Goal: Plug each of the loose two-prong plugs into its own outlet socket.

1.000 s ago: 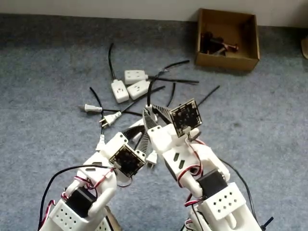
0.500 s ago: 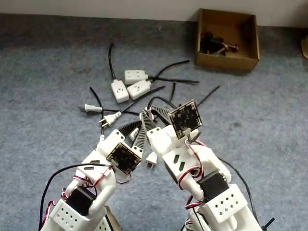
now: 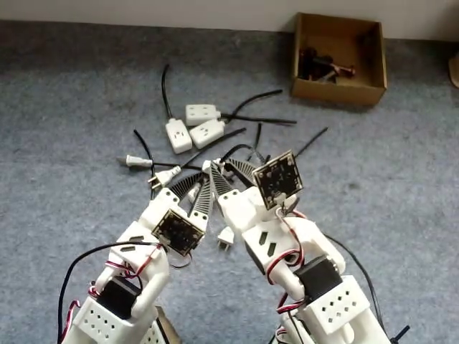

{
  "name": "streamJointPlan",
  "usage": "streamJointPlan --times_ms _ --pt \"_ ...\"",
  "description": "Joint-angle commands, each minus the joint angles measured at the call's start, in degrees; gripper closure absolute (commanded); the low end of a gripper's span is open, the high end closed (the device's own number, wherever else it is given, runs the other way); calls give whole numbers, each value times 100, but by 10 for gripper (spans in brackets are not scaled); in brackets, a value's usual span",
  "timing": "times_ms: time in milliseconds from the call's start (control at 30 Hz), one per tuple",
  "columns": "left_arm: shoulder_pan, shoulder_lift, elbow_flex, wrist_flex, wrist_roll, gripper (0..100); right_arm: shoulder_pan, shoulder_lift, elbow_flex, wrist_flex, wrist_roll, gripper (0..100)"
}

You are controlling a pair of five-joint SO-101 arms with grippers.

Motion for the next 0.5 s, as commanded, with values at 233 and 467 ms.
streamJointPlan --times_ms 233,467 --pt "-92 -57 92 -202 0 994 -127 -13 -286 479 -35 993" --pt "-286 -57 92 -211 26 994 -127 -13 -277 497 -26 993"
